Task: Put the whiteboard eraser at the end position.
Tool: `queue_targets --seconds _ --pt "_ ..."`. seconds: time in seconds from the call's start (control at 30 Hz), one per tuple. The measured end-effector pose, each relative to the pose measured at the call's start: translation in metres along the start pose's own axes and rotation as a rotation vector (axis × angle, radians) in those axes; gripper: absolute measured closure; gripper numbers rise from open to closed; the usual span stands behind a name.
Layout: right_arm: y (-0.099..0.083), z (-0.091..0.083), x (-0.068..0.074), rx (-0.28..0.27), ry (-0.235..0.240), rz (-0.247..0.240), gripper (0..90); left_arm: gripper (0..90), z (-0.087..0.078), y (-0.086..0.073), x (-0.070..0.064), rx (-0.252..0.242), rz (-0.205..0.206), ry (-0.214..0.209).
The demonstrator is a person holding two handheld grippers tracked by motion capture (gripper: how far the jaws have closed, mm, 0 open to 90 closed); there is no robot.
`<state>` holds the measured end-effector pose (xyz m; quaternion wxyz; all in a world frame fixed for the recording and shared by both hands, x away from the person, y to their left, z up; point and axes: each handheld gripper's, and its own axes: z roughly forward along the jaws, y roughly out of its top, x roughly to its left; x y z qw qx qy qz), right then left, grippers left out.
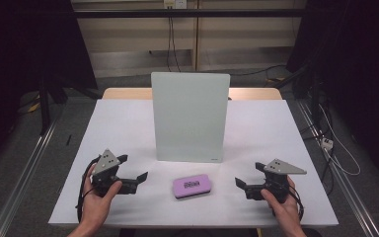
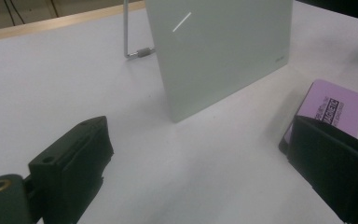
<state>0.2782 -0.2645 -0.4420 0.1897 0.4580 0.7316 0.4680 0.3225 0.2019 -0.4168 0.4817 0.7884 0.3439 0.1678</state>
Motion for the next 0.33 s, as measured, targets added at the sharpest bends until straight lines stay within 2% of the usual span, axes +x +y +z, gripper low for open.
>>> queue_targets --seconds 0.07,0.13,0.23,0.33 --pt "0.0 -0.001 0.0 -0.002 -0.002 -0.001 4.3 6.3 -0.002 -0.008 -0.001 0.009 -0.001 0.006" --pt "-0.001 -0.001 0.0 0.002 -0.006 0.0 4.3 6.3 -0.003 -0.013 -0.001 0.016 -0.04 -0.006" --pt "-0.001 -0.001 -0.001 0.003 -0.009 -0.001 4.3 6.4 -0.005 -0.014 0.002 -0.025 -0.066 0.029" --pt "0.0 0.0 -0.001 0.004 -0.015 -0.001 4.3 6.4 -0.003 -0.013 0.006 -0.033 -0.075 0.013"
